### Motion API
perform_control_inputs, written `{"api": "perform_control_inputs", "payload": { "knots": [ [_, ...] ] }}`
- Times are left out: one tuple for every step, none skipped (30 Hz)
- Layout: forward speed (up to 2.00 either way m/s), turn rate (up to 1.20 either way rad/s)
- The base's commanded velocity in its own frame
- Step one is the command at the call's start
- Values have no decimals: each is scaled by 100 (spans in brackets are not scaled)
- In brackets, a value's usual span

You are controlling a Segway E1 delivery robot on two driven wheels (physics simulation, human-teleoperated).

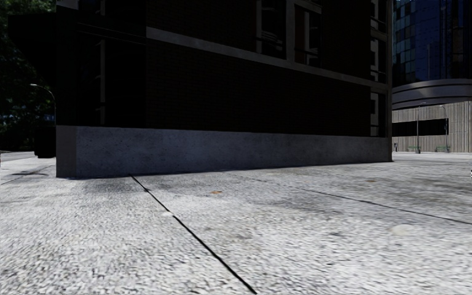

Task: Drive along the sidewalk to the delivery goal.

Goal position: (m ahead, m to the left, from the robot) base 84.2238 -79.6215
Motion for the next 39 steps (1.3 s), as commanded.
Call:
{"api": "perform_control_inputs", "payload": {
  "knots": [
    [200,-47],
    [200,-51],
    [200,-53],
    [200,-53],
    [200,-53],
    [200,-53],
    [200,-53],
    [200,-53],
    [200,-53],
    [200,-53],
    [200,-53],
    [200,-53],
    [200,-53],
    [200,-53],
    [200,-53],
    [200,-53],
    [200,-53],
    [200,-53],
    [200,-53],
    [200,-53],
    [200,-53],
    [200,-53],
    [200,-53],
    [200,-53],
    [200,-53],
    [200,-53],
    [200,-53],
    [200,-53],
    [200,-53],
    [200,-53],
    [200,-53],
    [200,-53],
    [200,-53],
    [200,-53],
    [200,-53],
    [200,-53],
    [200,-53],
    [200,-53],
    [200,-53]
  ]
}}
